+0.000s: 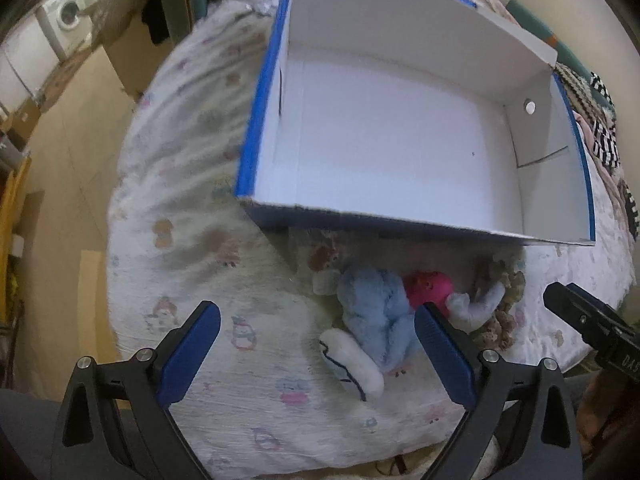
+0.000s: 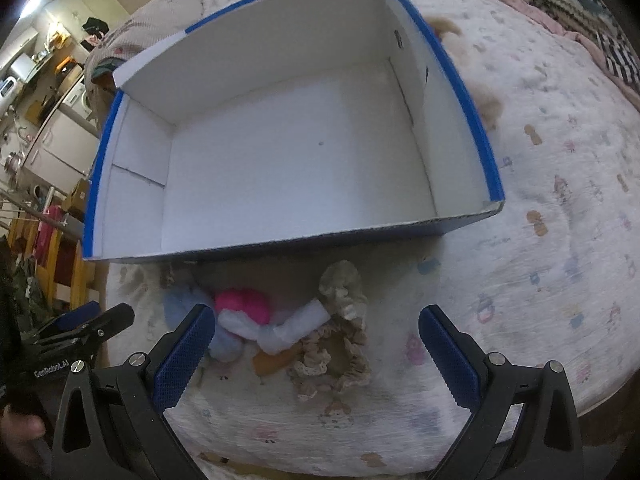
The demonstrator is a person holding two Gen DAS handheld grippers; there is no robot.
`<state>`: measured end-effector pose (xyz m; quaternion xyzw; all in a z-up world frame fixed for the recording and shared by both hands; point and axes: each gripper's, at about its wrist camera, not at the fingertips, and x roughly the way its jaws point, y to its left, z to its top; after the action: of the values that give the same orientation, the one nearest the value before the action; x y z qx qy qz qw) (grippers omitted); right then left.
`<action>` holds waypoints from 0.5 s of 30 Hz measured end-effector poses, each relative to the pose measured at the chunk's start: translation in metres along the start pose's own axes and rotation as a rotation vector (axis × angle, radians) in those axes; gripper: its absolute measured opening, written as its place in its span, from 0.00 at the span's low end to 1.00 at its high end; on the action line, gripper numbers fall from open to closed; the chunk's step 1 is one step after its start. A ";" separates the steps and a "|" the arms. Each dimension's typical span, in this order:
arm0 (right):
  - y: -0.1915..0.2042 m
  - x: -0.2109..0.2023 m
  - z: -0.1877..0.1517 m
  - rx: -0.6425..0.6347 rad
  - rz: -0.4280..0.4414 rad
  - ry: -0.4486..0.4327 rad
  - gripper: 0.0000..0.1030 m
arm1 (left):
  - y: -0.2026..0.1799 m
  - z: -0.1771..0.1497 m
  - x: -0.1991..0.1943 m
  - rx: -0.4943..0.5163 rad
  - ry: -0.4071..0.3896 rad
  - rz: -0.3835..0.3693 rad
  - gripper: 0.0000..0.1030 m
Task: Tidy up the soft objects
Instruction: 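Grasp the light blue plush with the left tool while the right tool grasps the beige scrunchie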
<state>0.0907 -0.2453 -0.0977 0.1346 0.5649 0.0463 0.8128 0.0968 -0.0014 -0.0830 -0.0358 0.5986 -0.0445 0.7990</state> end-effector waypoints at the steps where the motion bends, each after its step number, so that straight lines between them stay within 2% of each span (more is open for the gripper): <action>1: 0.001 0.001 -0.001 -0.007 -0.005 0.001 1.00 | 0.001 0.000 0.004 -0.007 0.015 -0.011 0.85; 2: 0.001 0.003 -0.001 -0.014 -0.010 0.000 1.00 | 0.002 0.001 0.008 -0.009 0.031 -0.024 0.82; 6: 0.001 0.008 -0.004 -0.006 -0.008 0.007 1.00 | 0.005 0.001 0.017 -0.002 0.060 -0.028 0.81; 10: -0.004 0.015 -0.003 0.028 -0.010 0.022 1.00 | 0.011 0.001 0.021 -0.055 0.085 -0.064 0.81; 15: -0.007 0.024 -0.001 0.048 -0.015 0.046 1.00 | 0.002 -0.001 0.030 -0.017 0.118 -0.071 0.81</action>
<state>0.0977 -0.2465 -0.1217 0.1485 0.5852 0.0296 0.7966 0.1044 -0.0026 -0.1122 -0.0611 0.6435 -0.0695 0.7599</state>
